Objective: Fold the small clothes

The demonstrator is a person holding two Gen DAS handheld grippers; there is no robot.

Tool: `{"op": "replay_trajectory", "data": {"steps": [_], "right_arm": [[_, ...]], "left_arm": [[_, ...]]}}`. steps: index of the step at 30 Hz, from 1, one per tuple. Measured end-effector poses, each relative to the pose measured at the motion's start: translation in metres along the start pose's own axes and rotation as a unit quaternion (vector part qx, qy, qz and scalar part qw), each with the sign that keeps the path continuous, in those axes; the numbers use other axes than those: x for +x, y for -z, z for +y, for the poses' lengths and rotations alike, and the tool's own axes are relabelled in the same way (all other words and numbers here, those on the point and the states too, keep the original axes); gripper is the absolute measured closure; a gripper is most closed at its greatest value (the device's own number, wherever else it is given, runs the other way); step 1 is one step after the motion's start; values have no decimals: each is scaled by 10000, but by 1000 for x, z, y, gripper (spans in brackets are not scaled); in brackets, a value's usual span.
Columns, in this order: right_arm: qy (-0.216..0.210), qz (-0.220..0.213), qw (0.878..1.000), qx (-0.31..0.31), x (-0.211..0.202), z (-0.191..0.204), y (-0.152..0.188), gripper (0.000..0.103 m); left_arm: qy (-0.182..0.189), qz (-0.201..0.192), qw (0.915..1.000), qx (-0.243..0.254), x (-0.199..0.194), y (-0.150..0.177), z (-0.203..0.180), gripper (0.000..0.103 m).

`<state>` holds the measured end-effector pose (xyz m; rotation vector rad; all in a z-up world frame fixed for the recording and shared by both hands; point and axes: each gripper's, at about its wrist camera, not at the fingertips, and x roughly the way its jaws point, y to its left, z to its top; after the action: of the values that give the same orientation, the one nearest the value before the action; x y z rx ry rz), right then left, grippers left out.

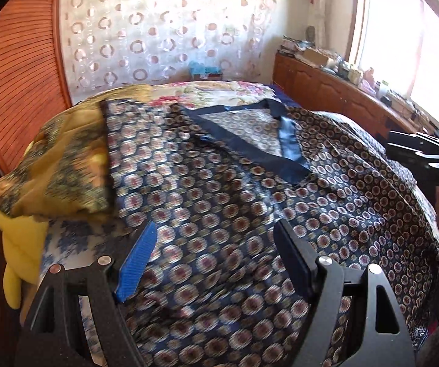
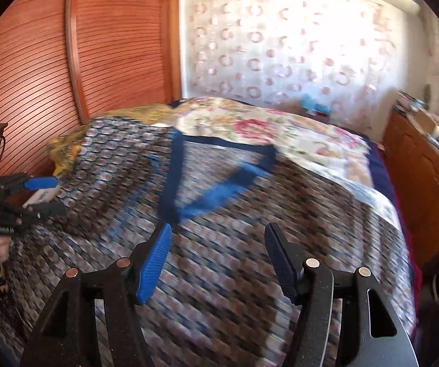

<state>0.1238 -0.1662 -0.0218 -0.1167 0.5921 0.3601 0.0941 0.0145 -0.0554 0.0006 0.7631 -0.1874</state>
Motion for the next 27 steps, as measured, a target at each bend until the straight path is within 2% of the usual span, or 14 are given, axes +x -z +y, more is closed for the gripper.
{"op": "replay_trajectory", "data": {"steps": [5, 10, 15, 22, 27], "right_arm": [[438, 136, 9973, 565, -27, -57, 37, 37], [978, 313, 9896, 1008, -45, -101, 73, 37], [1237, 395, 9828, 1317, -60, -121, 97, 37], [1320, 491, 9770, 1600, -69, -138, 103, 37], [1283, 597, 9741, 1765, -71, -152, 103, 37]], "left_arm": [[29, 150, 9996, 228, 19, -9, -20, 24], [38, 306, 9988, 379, 32, -10, -31, 24], [2, 490, 9977, 464, 45, -10, -38, 24], [0, 821, 9949, 585, 64, -3, -44, 23], [48, 777, 9955, 533, 62, -2, -43, 23]]}}
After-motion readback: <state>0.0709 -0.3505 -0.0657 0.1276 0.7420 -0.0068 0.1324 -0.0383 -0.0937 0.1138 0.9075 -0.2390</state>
